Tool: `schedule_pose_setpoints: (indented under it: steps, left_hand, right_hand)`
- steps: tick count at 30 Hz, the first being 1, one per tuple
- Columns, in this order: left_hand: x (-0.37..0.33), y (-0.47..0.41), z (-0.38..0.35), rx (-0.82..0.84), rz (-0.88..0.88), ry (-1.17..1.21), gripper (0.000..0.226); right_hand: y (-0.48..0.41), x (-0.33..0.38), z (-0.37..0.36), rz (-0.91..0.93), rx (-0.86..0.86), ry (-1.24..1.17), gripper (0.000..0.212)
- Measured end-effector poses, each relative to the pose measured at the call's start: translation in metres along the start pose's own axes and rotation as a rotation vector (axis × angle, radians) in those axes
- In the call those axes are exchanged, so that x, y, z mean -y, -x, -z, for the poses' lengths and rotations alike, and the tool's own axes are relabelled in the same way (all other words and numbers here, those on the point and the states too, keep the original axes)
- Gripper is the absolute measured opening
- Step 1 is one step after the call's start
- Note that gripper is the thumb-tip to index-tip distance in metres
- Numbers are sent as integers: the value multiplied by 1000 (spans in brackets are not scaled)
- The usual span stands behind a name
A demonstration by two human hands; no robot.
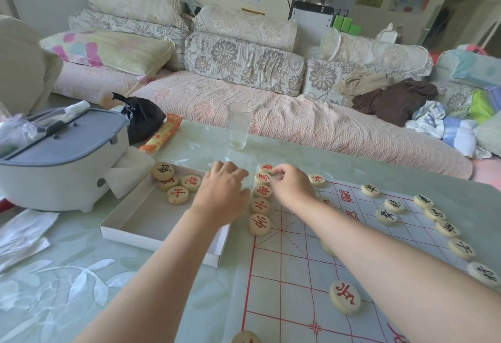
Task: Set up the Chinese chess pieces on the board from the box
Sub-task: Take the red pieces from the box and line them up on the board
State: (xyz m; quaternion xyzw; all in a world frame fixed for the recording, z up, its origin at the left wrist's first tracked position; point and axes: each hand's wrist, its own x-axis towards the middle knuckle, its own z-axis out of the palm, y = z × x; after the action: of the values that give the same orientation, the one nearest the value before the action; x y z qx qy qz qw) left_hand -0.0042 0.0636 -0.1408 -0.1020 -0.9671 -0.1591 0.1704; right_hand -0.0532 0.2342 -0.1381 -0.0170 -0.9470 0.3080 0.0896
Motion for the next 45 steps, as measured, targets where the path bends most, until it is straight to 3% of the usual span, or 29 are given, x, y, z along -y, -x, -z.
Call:
schedule_pose_setpoints:
  steps: [4,8,13,17,20,23,29,32,35,39,45]
  left_hand:
    - [32,10,18,-24,145,34,39]
    - [62,27,21,4,226,59,33]
    - [71,39,19,62,209,72,39]
    - [74,39,17,59,193,103,43]
    - [76,39,15,49,168,123,48]
    - [75,38,16,24,131,186,52]
    - [67,39,16,20,136,382,52]
    - [63,39,14,14,170,386,40]
    - [62,39,14,39,163,337,32]
    - [62,36,14,117,181,210,39]
    - [55,36,13,185,95,130,42]
  right_hand:
    - [2,29,3,184,6,4,20]
    - [12,63,-5,371,205,167,30]
    - [18,85,-23,356,312,444,42]
    - [20,86,-34,394,303,516,30]
    - [22,88,-34,398,277,473,26]
    - [25,85,-35,347,263,339,35]
    - [27,77,-36,222,489,44,46]
    - [30,76,-35,221,526,109,53]
    - [33,75,-29,247,535,113,34]
    - [42,76,-13,326,530,268,60]
    - [42,65,-17,362,498,190,39]
